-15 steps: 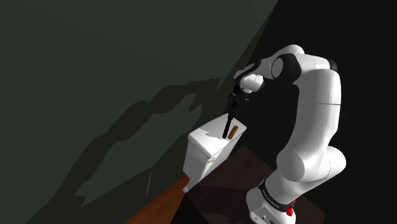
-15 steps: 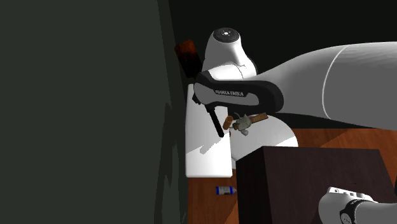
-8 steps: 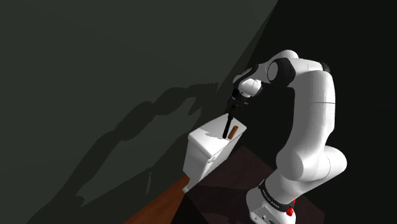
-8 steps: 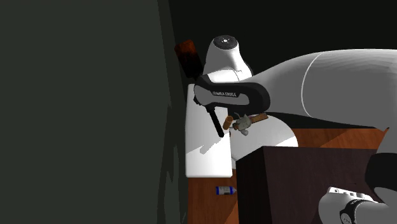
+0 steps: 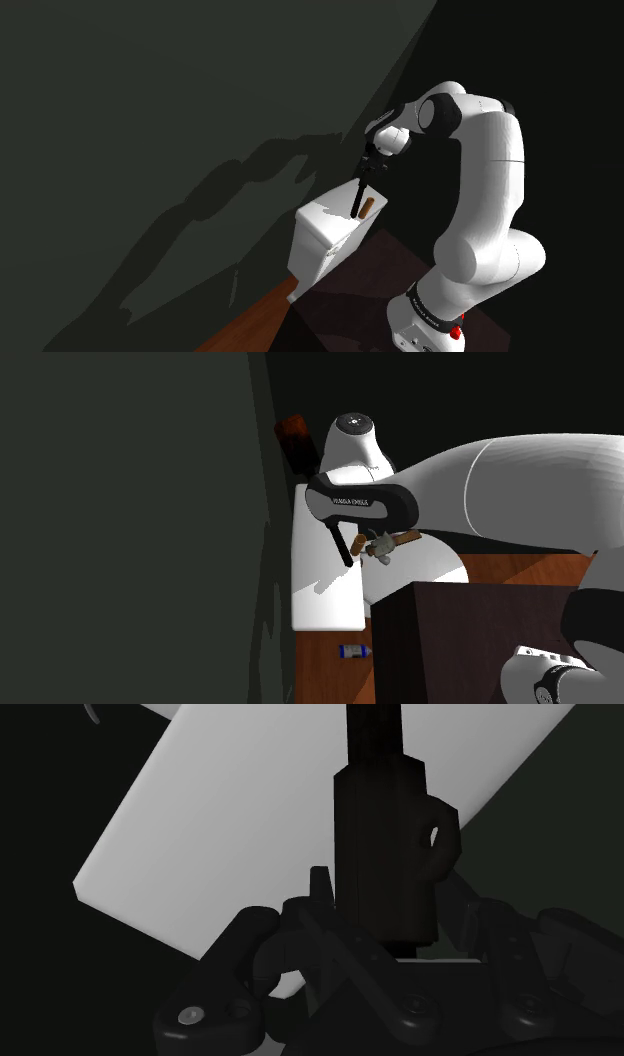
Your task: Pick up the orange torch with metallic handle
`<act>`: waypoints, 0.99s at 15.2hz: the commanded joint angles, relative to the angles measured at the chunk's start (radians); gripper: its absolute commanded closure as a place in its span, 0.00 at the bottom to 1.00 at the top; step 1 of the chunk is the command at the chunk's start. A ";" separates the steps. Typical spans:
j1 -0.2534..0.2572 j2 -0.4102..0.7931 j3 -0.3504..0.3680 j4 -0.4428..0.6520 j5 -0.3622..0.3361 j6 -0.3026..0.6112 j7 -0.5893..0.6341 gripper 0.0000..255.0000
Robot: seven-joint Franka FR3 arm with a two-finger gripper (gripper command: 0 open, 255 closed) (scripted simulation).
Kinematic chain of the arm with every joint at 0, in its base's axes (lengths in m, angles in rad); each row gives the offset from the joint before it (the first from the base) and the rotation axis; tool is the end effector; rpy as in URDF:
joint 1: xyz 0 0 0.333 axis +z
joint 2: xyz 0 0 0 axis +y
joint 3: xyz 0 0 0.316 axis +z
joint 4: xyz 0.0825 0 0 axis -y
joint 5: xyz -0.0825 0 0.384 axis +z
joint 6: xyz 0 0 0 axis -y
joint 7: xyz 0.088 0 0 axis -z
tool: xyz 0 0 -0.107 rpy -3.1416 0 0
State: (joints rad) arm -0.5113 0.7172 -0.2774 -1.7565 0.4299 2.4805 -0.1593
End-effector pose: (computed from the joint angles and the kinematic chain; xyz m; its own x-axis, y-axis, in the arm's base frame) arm 0.4780 -0.4621 0.1756 0.6227 -0.7805 0.0548 -0.7756 -0.6250 -0.0889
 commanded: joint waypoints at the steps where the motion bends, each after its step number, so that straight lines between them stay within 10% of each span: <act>1: 0.001 0.001 0.001 -0.001 0.000 0.001 -0.001 1.00; 15: 0.029 -0.095 -0.038 -0.013 -0.038 -0.083 0.032 1.00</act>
State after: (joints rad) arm -0.4852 0.6406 -0.3104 -1.7681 0.3945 2.3879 -0.1269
